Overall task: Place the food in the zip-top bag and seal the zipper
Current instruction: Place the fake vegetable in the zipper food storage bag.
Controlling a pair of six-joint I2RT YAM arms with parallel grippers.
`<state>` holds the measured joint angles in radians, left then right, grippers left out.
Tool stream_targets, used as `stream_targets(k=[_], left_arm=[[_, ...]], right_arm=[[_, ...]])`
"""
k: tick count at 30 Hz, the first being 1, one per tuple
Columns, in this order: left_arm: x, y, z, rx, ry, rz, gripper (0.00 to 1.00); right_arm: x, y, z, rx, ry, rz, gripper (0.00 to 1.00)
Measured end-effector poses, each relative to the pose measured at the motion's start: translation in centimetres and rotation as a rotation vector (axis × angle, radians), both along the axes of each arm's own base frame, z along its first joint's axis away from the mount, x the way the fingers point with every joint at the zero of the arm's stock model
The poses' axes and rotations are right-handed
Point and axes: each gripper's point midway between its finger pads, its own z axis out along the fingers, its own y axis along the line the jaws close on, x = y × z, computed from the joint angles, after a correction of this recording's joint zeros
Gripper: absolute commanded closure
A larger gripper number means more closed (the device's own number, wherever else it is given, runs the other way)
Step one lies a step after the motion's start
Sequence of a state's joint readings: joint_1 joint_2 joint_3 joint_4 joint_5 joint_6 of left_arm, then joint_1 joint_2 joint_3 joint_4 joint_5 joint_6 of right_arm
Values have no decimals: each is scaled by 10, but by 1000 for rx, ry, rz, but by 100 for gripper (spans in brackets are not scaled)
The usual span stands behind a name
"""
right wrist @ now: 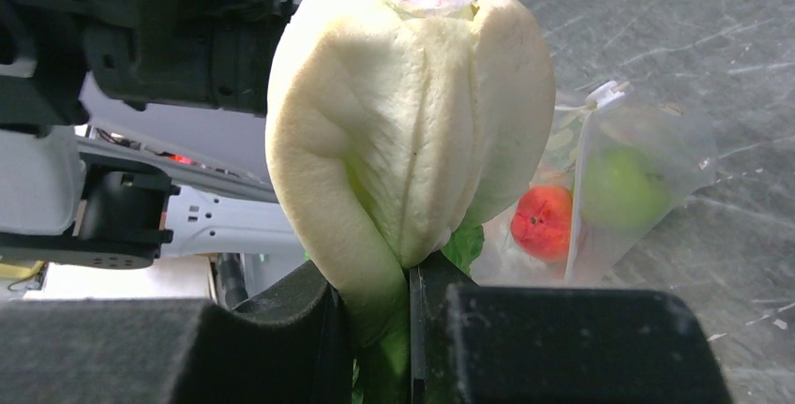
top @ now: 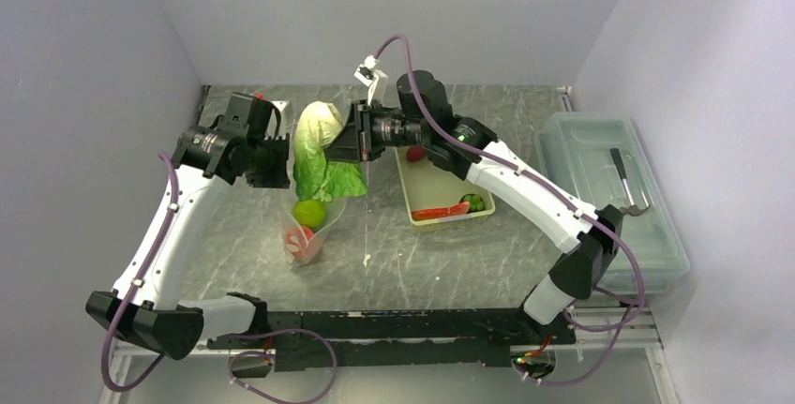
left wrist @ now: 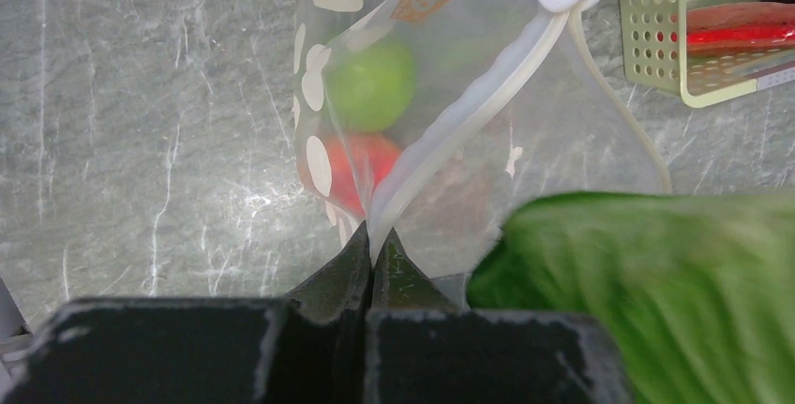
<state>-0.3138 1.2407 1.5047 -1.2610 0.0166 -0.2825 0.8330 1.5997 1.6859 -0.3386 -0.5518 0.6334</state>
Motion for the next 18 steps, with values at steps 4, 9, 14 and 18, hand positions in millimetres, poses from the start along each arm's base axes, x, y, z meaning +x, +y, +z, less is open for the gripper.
stream_targets(k=[4, 9, 14, 18], left_arm=[[0, -1, 1, -6, 0, -4, 100], [-1, -3, 1, -13, 3, -8, 100], [-2, -5, 1, -27, 7, -15, 100], [-2, -8, 2, -40, 8, -20, 100]], right_arm=[[5, 7, -17, -20, 30, -19, 100], [7, 14, -44, -64, 63, -40, 100], [6, 21, -68, -114, 79, -70, 100], [6, 25, -82, -158, 36, -115, 100]])
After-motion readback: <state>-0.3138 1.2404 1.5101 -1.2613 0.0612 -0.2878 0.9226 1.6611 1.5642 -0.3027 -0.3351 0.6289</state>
